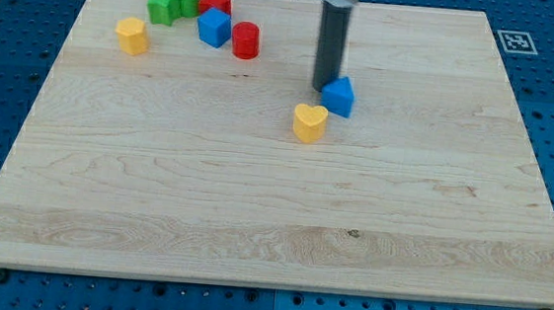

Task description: Push the blue triangle to the yellow heart

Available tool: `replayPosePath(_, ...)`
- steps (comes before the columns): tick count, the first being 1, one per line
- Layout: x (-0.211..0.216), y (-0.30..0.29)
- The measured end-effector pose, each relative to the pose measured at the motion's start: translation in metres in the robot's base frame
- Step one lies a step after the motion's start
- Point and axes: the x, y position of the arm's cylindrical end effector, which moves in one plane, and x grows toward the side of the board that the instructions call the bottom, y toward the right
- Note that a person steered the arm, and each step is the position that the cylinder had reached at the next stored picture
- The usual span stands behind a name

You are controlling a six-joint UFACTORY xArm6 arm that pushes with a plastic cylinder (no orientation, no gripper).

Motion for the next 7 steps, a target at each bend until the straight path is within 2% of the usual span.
replayPosePath(1,0.011,0.009)
replayPosePath(2,-0.005,0.029)
replayPosePath(3,-0.004,0.069)
replayPosePath(4,0.024,0.079)
replayPosePath(5,0.039,0.051)
replayPosePath(6,0.036,0.058)
replayPosePath(7,0.0,0.089)
